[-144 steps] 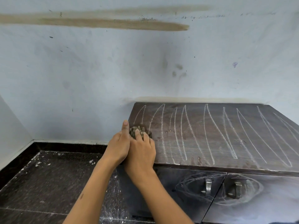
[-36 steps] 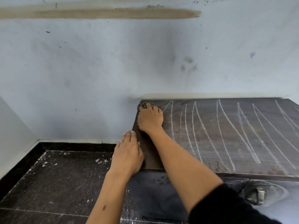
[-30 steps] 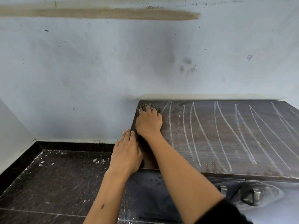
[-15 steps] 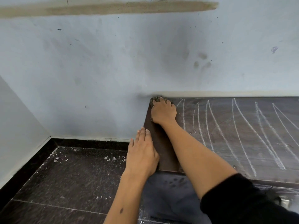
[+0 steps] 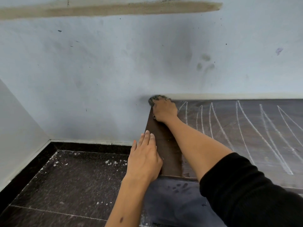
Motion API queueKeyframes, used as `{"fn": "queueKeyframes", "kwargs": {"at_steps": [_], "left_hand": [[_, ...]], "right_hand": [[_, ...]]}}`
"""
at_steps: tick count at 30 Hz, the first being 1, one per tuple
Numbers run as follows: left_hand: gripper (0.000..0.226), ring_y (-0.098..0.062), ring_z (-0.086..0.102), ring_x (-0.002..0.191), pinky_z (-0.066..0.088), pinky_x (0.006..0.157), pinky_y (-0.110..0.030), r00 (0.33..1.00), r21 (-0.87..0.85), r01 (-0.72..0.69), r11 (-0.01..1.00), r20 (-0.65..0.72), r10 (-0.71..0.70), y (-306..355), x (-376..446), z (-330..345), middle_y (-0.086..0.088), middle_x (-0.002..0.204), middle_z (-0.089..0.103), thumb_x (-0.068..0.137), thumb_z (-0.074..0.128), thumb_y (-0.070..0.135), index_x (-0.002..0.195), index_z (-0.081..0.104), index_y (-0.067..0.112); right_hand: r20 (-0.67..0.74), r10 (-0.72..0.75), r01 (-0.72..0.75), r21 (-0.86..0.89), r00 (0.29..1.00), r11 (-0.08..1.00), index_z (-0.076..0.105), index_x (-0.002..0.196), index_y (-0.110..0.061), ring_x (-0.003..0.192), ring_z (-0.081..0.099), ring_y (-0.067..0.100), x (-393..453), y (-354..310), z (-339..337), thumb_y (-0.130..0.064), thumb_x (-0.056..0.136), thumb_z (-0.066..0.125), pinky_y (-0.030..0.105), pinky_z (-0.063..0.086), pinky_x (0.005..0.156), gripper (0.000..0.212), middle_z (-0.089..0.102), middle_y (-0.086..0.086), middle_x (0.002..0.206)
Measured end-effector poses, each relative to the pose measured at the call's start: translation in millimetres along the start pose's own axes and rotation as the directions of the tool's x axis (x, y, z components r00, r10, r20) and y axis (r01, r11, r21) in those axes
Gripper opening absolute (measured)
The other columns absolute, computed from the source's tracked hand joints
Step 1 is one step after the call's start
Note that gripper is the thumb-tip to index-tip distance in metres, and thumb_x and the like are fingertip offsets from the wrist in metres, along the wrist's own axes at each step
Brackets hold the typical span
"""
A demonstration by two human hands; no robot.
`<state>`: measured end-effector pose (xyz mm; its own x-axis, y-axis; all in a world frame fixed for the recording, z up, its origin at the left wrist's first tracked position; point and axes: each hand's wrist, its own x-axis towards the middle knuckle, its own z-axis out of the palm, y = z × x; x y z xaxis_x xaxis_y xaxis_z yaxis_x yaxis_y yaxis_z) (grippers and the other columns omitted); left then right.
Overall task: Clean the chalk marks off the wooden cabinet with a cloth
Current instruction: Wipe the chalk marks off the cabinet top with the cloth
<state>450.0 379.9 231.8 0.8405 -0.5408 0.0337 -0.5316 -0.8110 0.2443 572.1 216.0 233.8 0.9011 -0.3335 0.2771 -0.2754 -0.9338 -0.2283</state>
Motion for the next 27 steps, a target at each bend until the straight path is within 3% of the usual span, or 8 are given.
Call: {"fn": "queueKeyframes", "kwargs": {"at_steps": [2, 6, 11, 13, 17, 20, 22, 27], "left_hand": [[0.054, -0.015, 0.000, 0.147, 0.003, 0.119, -0.034, 1.000, 0.011, 0.001, 1.000, 0.003, -0.001, 0, 1, -1, -0.003, 0.160, 0.000, 0.101, 0.024, 0.018, 0.152, 0.007, 0.012], [0.054, -0.016, 0.002, 0.147, 0.002, 0.119, -0.036, 1.000, 0.019, -0.005, 1.000, -0.009, 0.005, 3, 4, -5, -0.005, 0.160, 0.005, 0.099, 0.027, 0.017, 0.151, 0.012, 0.010], [0.057, -0.016, 0.000, 0.147, -0.001, 0.119, -0.035, 0.998, 0.031, -0.038, 0.999, -0.045, 0.039, 10, 8, -5, -0.006, 0.160, 0.002, 0.098, 0.028, 0.018, 0.152, 0.009, 0.010], [0.057, -0.016, 0.001, 0.147, -0.001, 0.119, -0.036, 0.998, 0.034, -0.039, 0.999, -0.039, 0.040, 15, 10, -4, -0.006, 0.160, 0.004, 0.098, 0.028, 0.018, 0.151, 0.010, 0.009], [0.057, -0.018, 0.003, 0.147, 0.001, 0.120, -0.036, 0.999, 0.048, -0.044, 0.998, -0.012, 0.045, 21, 13, 0, -0.008, 0.160, 0.006, 0.098, 0.029, 0.020, 0.151, 0.012, 0.008], [0.056, -0.019, 0.003, 0.147, 0.001, 0.119, -0.036, 0.999, 0.048, -0.043, 0.998, -0.013, 0.044, 23, 14, 1, -0.009, 0.160, 0.007, 0.098, 0.029, 0.020, 0.151, 0.013, 0.007], [0.057, -0.019, 0.004, 0.147, 0.001, 0.118, -0.035, 0.999, 0.049, -0.044, 0.998, -0.016, 0.045, 23, 15, 1, -0.009, 0.160, 0.007, 0.098, 0.030, 0.019, 0.151, 0.013, 0.006], [0.057, -0.017, 0.004, 0.147, 0.000, 0.118, -0.034, 0.998, 0.062, -0.045, 0.997, -0.029, 0.047, 22, 17, 2, -0.008, 0.160, 0.008, 0.098, 0.030, 0.021, 0.151, 0.013, 0.008]], "right_hand": [[-0.045, 0.104, -0.106, -0.046, 0.994, 0.993, 0.056, 0.122, -0.011, 0.123, 0.044, 0.030, 1, 14, -2, -0.021, 0.096, 0.036, 0.041, 0.039, 0.098, 0.034, 0.048, 0.011, 0.134], [-0.055, 0.219, -0.223, -0.063, 0.974, 0.973, 0.051, 0.129, -0.013, 0.130, 0.036, 0.032, 4, 13, 4, -0.020, 0.095, 0.038, 0.042, 0.032, 0.104, 0.037, 0.042, 0.011, 0.141], [-0.023, -0.069, 0.068, -0.045, 0.997, 0.997, 0.048, 0.135, -0.023, 0.133, 0.034, 0.029, 9, -6, 12, -0.023, 0.098, 0.035, 0.040, 0.030, 0.105, 0.039, 0.040, 0.005, 0.146], [0.033, -0.098, 0.099, -0.024, 0.995, 0.995, 0.044, 0.138, -0.025, 0.134, 0.033, 0.028, 11, -1, 8, -0.024, 0.098, 0.037, 0.041, 0.030, 0.107, 0.041, 0.038, 0.003, 0.148], [-0.025, 0.077, -0.078, -0.063, 0.997, 0.995, 0.054, 0.126, -0.012, 0.125, 0.042, 0.031, 6, 19, 0, -0.023, 0.098, 0.037, 0.041, 0.036, 0.100, 0.035, 0.047, 0.011, 0.136], [-0.037, 0.248, -0.250, -0.097, 0.968, 0.963, 0.049, 0.132, -0.010, 0.132, 0.033, 0.033, 6, 19, 2, -0.022, 0.095, 0.040, 0.042, 0.031, 0.105, 0.039, 0.041, 0.013, 0.142], [-0.040, 0.279, -0.282, -0.107, 0.959, 0.954, 0.043, 0.138, -0.011, 0.136, 0.027, 0.034, 6, 5, 6, -0.023, 0.096, 0.038, 0.043, 0.027, 0.108, 0.044, 0.034, 0.014, 0.148], [0.038, -0.080, 0.081, -0.043, 0.996, 0.996, 0.043, 0.139, -0.023, 0.135, 0.031, 0.030, 5, -8, 8, -0.024, 0.097, 0.036, 0.042, 0.030, 0.105, 0.042, 0.034, 0.006, 0.149]]}}
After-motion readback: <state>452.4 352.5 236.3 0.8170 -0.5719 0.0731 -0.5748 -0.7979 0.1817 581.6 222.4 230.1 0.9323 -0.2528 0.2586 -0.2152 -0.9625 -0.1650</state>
